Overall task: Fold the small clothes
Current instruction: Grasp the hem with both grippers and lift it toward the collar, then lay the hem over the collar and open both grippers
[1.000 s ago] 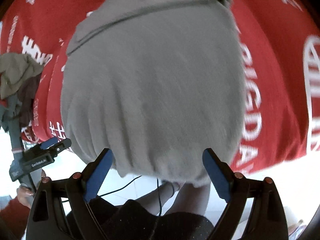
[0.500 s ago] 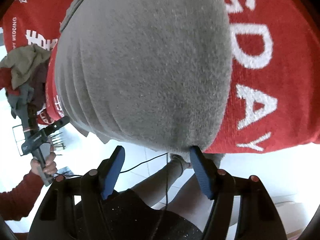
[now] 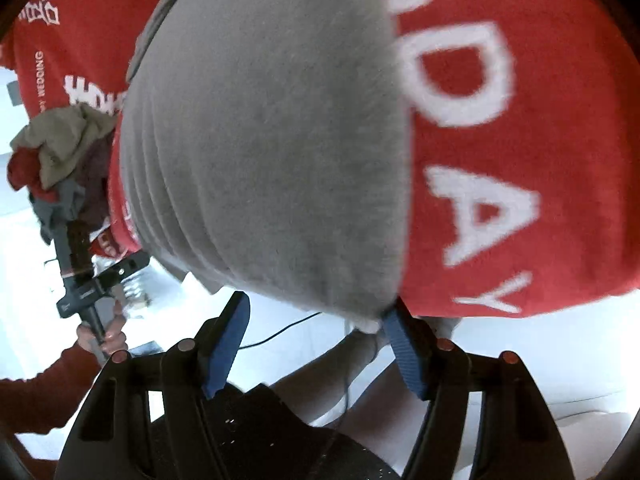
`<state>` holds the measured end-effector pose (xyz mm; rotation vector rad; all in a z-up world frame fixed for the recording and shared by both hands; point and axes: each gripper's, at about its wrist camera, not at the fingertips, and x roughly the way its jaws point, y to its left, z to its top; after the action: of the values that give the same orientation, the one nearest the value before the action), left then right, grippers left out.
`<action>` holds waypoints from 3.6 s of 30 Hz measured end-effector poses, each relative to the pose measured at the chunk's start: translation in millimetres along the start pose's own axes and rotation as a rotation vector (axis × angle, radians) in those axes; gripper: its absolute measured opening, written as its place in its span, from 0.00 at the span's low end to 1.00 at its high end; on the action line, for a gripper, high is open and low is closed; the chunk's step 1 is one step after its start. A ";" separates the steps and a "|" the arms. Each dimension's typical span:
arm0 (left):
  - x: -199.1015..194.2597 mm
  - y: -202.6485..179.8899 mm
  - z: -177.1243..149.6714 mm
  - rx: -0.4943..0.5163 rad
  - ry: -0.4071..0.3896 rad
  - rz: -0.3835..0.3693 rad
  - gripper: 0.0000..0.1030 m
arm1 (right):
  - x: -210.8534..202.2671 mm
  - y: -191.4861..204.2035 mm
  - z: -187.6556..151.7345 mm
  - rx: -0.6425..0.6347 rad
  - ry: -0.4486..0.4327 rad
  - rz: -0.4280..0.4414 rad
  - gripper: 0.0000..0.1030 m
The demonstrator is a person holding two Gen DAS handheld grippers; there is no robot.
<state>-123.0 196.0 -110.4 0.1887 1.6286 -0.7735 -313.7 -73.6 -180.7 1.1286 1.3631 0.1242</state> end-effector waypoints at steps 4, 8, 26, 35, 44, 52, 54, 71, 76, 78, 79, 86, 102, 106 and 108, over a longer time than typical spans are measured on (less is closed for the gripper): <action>-5.8 -3.4 7.0 -0.023 -0.014 -0.117 0.96 | 2.8 15.8 3.2 -0.035 -0.009 0.161 0.70; 0.8 -16.6 11.0 0.005 -0.007 -0.105 0.96 | 8.7 15.7 13.4 -0.023 -0.019 0.222 0.70; -49.1 -23.3 27.2 -0.016 -0.032 -0.166 0.14 | -26.5 2.8 -18.4 0.256 -0.211 0.409 0.12; -105.0 -25.9 74.1 -0.099 -0.175 -0.272 0.14 | -76.2 39.2 15.1 0.220 -0.338 0.606 0.11; -139.1 -26.6 192.1 -0.179 -0.357 -0.242 0.14 | -137.7 54.7 122.7 0.185 -0.455 0.736 0.11; -97.2 -23.1 301.7 -0.185 -0.369 -0.113 0.14 | -139.9 17.1 245.2 0.319 -0.487 0.700 0.11; -79.9 -20.0 314.3 -0.199 -0.341 -0.071 0.14 | -130.9 8.1 267.9 0.343 -0.472 0.650 0.11; -84.7 -27.6 286.5 -0.135 -0.171 0.004 0.75 | -122.8 20.4 287.0 0.252 -0.296 0.430 0.57; -46.2 -58.7 303.7 -0.076 -0.114 -0.023 0.75 | -102.1 25.5 296.4 0.233 -0.236 0.442 0.57; -46.1 -63.2 320.7 -0.080 -0.153 -0.011 0.75 | -101.0 30.4 307.3 0.222 -0.248 0.459 0.57; -48.7 -62.9 332.1 -0.098 -0.182 -0.018 0.75 | -103.9 33.8 315.4 0.214 -0.269 0.481 0.57; -86.1 -58.1 377.8 -0.158 -0.337 0.030 0.75 | -138.9 35.2 357.1 0.276 -0.459 0.583 0.57; -23.6 -94.6 338.8 0.029 -0.108 0.150 0.75 | -109.3 56.3 345.9 0.105 -0.254 0.403 0.58; -23.3 -98.8 369.0 -0.018 -0.214 0.242 0.75 | -98.0 58.3 360.0 0.055 -0.290 0.237 0.58; -30.4 -89.1 382.6 -0.072 -0.259 0.298 0.75 | -109.0 50.5 367.7 0.059 -0.374 0.156 0.58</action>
<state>149.3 -83.2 -54.2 0.2615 1.3420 -0.4881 -22.1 -324.8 -141.9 1.2366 0.9521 -0.0157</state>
